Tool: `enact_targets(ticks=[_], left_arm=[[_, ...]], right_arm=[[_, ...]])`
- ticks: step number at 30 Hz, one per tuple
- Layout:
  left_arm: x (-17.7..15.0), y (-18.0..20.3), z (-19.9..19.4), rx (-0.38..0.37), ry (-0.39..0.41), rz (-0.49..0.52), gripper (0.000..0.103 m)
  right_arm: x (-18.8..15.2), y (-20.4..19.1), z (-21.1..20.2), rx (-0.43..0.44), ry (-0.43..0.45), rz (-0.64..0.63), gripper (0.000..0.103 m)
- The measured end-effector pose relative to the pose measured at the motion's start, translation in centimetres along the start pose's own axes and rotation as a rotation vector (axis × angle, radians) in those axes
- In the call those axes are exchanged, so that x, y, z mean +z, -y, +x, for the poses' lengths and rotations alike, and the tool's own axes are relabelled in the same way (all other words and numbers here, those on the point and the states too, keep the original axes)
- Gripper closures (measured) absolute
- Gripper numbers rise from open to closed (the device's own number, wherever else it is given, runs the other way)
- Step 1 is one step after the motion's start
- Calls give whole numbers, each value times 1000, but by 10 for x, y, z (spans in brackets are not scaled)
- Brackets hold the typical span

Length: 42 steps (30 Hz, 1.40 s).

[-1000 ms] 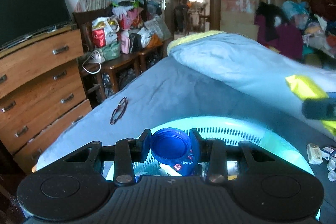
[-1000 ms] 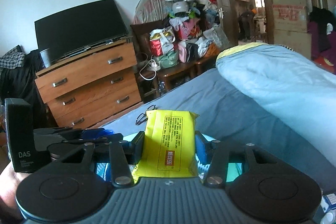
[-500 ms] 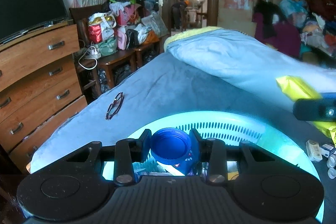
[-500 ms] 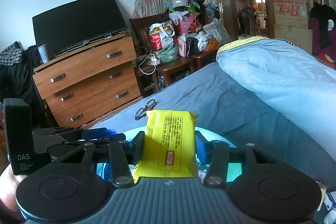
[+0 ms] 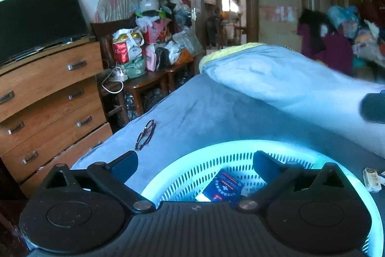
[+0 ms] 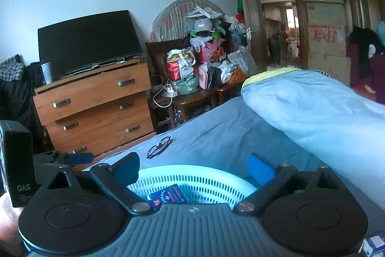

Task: Organize objects
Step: 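Open both tools to drop the cap and packet into the basket, then grasp a white round lid with the left tool while the right tool grasps another white lid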

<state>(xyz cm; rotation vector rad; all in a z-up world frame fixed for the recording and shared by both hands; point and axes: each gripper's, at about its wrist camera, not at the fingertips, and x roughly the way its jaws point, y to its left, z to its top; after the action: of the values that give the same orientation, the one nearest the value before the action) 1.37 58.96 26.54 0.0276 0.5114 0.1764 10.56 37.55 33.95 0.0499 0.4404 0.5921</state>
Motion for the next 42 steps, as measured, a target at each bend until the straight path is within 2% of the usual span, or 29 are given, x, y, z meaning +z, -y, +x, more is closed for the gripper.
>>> enact_targets(ticks=[10,13,16,18,21,23,26,30,33,37,39,40,41,42], left_arm=[[2,20,-7,-16,8,32,0],[2,33,-14,-52,19,36,0],[-2,56,-33,-143,71,49,0],[-8,77,-52,-239,128,65,0],[-23,121,-78,-404,185,105,0],[-38,156,-91,-503,202,143,0],[-67,209,-94,-637,164,187,0],[-109,278,-77,-744,60,287,1],[-136,315,-55,-801,-42,287,3],[-160,349,-28,-839,-112,321,3],[-166,364,-16,-847,-119,337,4],[-168,375,-9,-850,-123,347,4],[-168,386,-2,-850,-126,352,5],[-172,394,3,-856,-132,356,7]], right_arm=[[-11,24,-22,-13,18,53,6],[-27,38,-42,-22,48,85,6],[-72,61,-89,-91,114,95,5],[-111,79,-121,-166,131,89,5],[-176,119,-167,-301,97,119,5],[-221,157,-196,-421,37,186,8],[-267,214,-231,-613,-29,259,13],[-303,290,-254,-822,-80,327,15],[-316,335,-254,-883,-92,353,15],[-327,372,-244,-872,-131,375,17],[-332,384,-238,-845,-154,383,30],[-336,387,-237,-827,-164,392,52],[-336,385,-237,-832,-158,387,60],[-338,384,-239,-824,-149,393,61]])
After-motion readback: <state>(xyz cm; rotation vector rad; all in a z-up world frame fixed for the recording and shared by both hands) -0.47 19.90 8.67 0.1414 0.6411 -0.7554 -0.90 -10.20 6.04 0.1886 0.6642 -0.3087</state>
